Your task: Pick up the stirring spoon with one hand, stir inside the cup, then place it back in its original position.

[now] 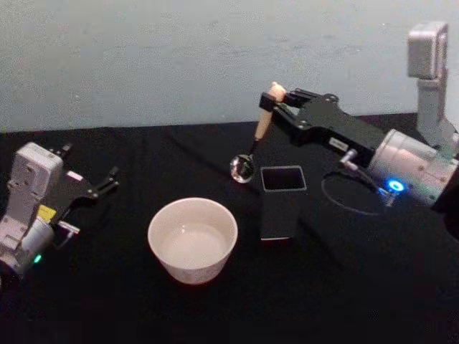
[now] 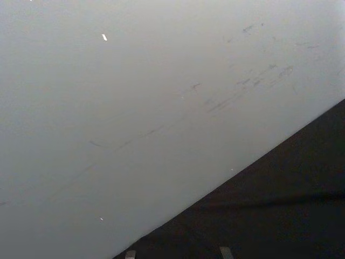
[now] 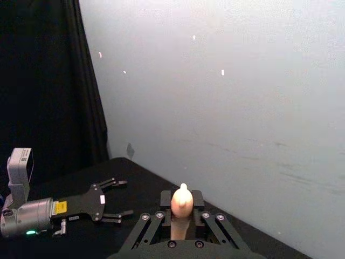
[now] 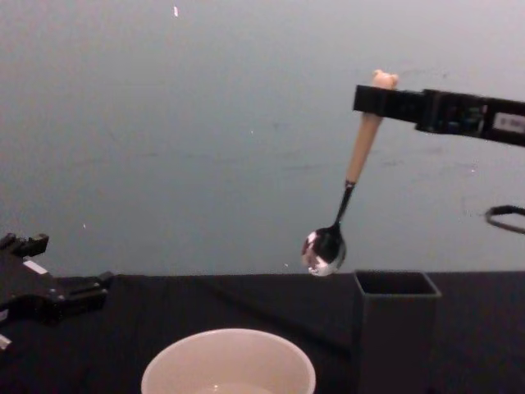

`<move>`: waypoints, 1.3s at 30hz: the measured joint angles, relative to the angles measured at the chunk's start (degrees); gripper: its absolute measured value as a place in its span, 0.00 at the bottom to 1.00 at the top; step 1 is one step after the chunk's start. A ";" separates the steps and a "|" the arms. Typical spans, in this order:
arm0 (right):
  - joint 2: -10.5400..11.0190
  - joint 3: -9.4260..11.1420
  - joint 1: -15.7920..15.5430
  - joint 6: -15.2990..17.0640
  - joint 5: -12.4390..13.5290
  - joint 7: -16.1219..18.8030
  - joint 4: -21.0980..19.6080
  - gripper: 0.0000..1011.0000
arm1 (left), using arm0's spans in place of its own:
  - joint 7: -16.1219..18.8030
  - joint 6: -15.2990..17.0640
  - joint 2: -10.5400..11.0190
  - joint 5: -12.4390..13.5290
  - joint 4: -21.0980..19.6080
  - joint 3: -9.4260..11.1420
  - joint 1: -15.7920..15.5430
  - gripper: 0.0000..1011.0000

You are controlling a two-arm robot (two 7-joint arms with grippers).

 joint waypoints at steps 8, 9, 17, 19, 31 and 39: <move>3.20 1.84 -2.47 -1.84 1.73 0.13 -2.04 0.22 | 0.00 0.00 0.00 0.00 0.00 0.00 0.00 0.99; 3.47 2.05 -2.75 -2.15 1.82 0.20 -2.17 0.22 | 0.00 0.00 0.00 0.00 0.00 0.00 0.00 0.99; 5.51 3.09 -4.46 -4.12 1.28 0.06 -2.39 0.22 | 0.00 0.00 0.00 0.00 0.00 0.00 0.00 0.99; 5.75 3.15 -4.69 -4.49 0.56 -0.12 -2.15 0.22 | 0.00 0.00 0.00 0.01 0.00 0.00 0.00 0.99; 5.03 2.90 -4.82 -4.60 -1.77 -0.72 -0.14 0.22 | 0.00 0.00 0.00 0.00 0.00 0.00 0.00 0.99; 3.72 1.80 -4.20 -3.62 -2.87 -0.84 2.24 0.22 | 0.00 0.00 0.00 0.00 0.00 0.00 0.00 0.99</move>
